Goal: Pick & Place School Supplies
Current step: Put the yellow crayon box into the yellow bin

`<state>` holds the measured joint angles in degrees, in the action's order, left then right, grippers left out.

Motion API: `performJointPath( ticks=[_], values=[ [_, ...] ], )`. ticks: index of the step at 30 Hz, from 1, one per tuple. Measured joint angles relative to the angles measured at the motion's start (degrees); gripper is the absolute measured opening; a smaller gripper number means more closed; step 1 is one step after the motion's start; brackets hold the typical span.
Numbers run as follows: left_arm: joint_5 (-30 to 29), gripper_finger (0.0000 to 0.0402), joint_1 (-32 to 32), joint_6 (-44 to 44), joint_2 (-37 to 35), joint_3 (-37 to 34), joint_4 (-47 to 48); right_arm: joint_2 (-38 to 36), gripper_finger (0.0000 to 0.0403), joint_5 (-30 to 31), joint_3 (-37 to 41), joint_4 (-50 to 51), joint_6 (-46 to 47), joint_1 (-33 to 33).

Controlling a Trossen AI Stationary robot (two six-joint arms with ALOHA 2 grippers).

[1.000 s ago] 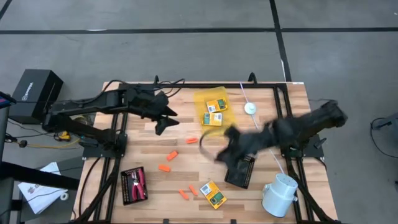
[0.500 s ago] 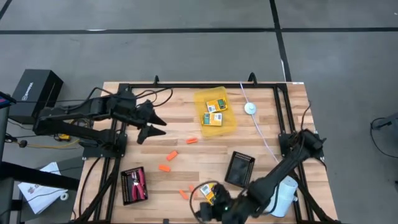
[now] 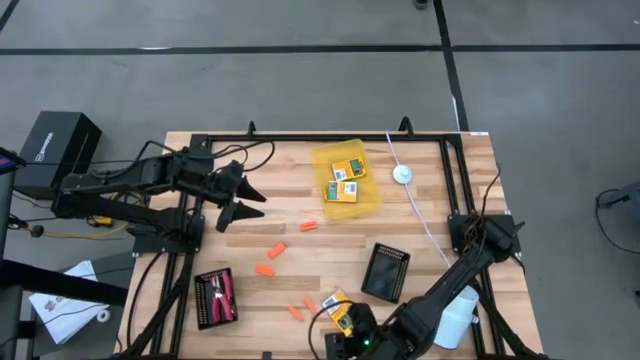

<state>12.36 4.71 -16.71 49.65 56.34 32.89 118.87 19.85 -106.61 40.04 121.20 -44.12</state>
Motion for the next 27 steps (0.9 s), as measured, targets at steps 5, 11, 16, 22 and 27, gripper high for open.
performJointPath(
  ticks=[5,11,16,22,27],
  values=[
    [0.0,0.022,0.02,0.0,0.0,0.0,-0.01,0.5,0.0159,5.84,0.0,-11.73,-11.04,-0.92],
    [-0.03,0.022,0.02,1.31,0.0,0.0,-0.05,1.64,0.0159,5.58,0.07,-27.04,-26.19,-0.04],
    [-0.02,0.022,0.02,1.37,0.0,0.0,-0.16,2.51,0.0159,4.82,-0.01,-32.86,-29.03,1.27],
    [-0.02,0.022,0.02,1.22,0.0,0.0,-0.27,2.38,0.0159,2.7,-0.04,-23.14,-18.67,0.84],
    [-0.04,0.022,0.02,1.16,0.0,0.0,-0.32,2.37,0.0159,2.62,-0.02,-10.23,-0.47,-2.26]
  ],
)
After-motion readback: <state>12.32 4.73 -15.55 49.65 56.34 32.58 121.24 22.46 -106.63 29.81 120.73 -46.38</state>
